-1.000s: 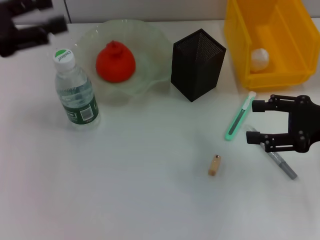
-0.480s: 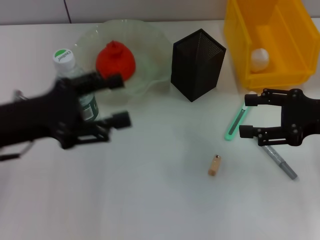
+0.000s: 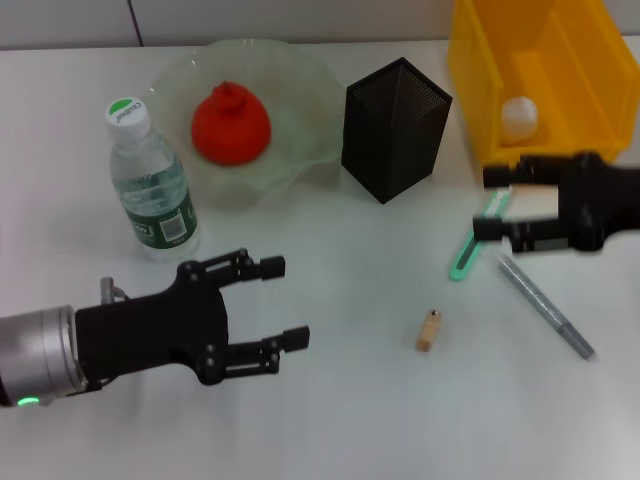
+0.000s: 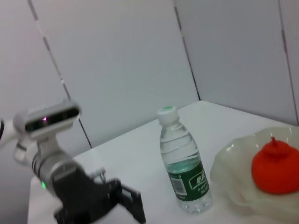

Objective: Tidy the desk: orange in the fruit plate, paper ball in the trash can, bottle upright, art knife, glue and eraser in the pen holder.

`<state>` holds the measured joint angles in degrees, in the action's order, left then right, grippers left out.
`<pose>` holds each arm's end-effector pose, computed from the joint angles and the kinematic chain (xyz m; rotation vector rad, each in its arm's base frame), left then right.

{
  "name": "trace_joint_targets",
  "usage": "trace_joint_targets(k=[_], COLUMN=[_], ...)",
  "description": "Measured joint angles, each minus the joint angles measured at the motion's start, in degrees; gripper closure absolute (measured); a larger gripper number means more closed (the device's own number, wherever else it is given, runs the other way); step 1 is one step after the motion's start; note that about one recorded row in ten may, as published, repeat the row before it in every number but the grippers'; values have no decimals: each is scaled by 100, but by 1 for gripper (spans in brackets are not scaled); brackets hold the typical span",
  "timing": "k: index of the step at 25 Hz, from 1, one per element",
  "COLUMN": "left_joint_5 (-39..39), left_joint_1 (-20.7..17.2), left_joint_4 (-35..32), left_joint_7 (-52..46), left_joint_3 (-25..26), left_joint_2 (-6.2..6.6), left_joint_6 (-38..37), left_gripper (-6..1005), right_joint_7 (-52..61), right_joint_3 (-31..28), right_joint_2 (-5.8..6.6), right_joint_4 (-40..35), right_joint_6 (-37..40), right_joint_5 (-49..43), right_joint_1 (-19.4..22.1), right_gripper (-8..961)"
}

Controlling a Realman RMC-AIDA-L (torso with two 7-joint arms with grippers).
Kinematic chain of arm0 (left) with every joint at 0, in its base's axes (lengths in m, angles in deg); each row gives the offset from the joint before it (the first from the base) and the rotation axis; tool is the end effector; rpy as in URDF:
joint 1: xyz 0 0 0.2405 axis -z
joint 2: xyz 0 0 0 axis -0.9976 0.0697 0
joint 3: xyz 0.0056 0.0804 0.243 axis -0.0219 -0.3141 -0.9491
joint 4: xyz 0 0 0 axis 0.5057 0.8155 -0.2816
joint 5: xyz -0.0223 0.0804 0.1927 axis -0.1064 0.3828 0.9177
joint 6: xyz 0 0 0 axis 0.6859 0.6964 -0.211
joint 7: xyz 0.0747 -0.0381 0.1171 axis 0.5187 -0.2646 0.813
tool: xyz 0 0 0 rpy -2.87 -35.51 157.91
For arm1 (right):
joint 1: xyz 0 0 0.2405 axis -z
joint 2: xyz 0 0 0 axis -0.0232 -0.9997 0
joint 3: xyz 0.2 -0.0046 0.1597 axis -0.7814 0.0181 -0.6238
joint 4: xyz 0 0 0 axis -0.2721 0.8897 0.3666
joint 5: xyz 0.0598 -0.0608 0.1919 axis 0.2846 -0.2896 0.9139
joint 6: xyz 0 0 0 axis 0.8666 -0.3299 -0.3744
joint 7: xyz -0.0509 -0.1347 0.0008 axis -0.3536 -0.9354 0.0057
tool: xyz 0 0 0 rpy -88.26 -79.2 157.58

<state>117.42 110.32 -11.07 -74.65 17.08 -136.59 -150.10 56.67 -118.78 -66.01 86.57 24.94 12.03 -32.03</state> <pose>-0.2794 0.2565 -0.0420 -2.7672 -0.3160 -0.9675 0.2479 0.3201 0.0523 -2.8309 0.6322 0.7093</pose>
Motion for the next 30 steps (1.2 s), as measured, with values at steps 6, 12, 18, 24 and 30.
trace_joint_targets(k=[6,12,18,24,30], left_joint_5=[169,196,200,194,194], left_joint_1=[-3,33,64,72,146], left_joint_4=[19,33,51,54,97], left_joint_7=[37,43,41,8,-22], left_joint_3=[0,1,1,1,0], left_joint_2=[-15,-21,-24,-30,-35], left_joint_6=[267,281,296,326,367], left_gripper=[201,201,201,201,201], right_joint_7=[2182,3988,4692,5109,5861], right_joint_3=[605,1562,2349,3146,3698], right_joint_2=[149,261,231,210,174], right_joint_4=[801,1235,1218,1207,1190], right_joint_6=[-26,-146,-373,-879,-1307], right_joint_5=[-213,-1080,-1874,-2340,-2851], right_joint_1=[-452,-1049,-1422,-1446,-1531], right_gripper=[128,128,128,128,128])
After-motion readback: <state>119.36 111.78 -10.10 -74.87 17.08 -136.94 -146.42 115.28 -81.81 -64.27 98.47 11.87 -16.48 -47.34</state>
